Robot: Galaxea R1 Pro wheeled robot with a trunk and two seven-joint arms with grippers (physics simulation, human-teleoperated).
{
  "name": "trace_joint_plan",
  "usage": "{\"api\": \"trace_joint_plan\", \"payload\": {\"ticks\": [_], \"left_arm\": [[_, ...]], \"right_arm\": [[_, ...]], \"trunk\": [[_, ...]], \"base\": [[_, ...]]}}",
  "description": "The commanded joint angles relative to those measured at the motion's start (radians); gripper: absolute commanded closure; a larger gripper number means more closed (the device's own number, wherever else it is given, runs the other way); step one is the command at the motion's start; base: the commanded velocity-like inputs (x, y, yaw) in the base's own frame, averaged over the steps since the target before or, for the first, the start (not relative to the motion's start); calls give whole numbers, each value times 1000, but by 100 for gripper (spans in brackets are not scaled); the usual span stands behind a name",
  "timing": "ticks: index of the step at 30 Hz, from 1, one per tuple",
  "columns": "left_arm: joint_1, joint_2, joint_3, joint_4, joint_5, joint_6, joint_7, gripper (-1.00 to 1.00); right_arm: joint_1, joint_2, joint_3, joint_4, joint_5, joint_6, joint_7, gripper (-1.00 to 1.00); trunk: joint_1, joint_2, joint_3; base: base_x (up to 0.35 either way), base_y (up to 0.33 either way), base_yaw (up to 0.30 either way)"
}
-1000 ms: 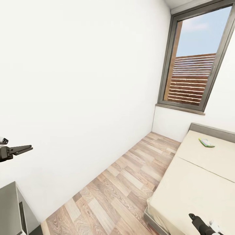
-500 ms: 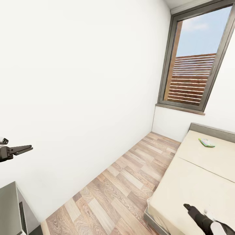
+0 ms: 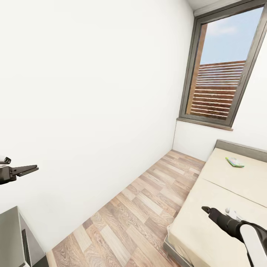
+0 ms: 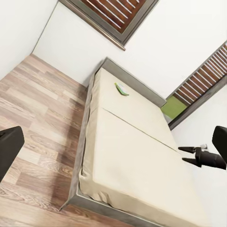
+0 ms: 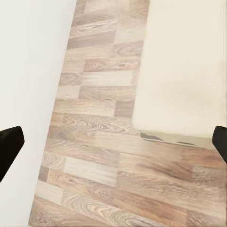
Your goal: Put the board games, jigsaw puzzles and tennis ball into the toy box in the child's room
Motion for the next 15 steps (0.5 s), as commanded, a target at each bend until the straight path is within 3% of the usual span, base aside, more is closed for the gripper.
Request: {"api": "trace_joint_plan", "payload": {"ticks": [1, 8, 15], "left_arm": [[-1, 0, -1, 0, -1, 11, -4, -100], [-1, -12, -2, 0, 0, 11, -4, -100], [0, -45, -2, -3, -1, 11, -4, -100]], "right_arm": [[-2, 10, 0, -15, -10, 10, -31, -100], [-13, 76, 25, -79, -9, 35, -118, -100], [-17, 98, 65, -103, -10, 35, -131, -100]], "trunk": [[0, -2, -2], [0, -2, -2], [0, -2, -2]], "base": [[0, 0, 0], [0, 0, 0], [0, 0, -14]]}}
